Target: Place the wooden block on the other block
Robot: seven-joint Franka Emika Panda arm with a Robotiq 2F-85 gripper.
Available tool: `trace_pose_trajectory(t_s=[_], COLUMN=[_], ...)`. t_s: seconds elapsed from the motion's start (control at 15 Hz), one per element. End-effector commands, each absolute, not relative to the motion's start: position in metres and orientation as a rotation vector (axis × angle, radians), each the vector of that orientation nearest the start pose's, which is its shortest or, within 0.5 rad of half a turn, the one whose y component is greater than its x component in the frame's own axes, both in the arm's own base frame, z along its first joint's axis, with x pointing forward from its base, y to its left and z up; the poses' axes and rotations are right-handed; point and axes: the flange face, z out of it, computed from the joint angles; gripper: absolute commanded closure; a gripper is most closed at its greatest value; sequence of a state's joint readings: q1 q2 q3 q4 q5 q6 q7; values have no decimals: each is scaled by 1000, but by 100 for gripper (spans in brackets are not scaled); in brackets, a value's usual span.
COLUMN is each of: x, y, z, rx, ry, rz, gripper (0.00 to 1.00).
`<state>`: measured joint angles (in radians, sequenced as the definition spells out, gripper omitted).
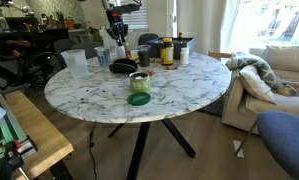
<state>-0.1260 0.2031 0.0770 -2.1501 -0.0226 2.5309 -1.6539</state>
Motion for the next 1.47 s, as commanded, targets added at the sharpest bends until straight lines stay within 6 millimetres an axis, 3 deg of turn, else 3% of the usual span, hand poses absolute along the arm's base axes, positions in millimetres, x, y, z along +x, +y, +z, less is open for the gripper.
trace_pose_trajectory(t_s=[0.0,0.07,0.27,0.33,0.6,1.0,1.4], x=[600,589,596,597,628,659,662], y=[9,-1,15,14,45,73,88], z=[326,329,330,329,333,307,272], rx=[1897,1966,1921,1919,1818,1712,1649], ry=[2259,2213,2244,2246,2376,2667,2701], rz=[315,255,298,298,547,535,491], gripper=[93,71,71,93,93,93,93])
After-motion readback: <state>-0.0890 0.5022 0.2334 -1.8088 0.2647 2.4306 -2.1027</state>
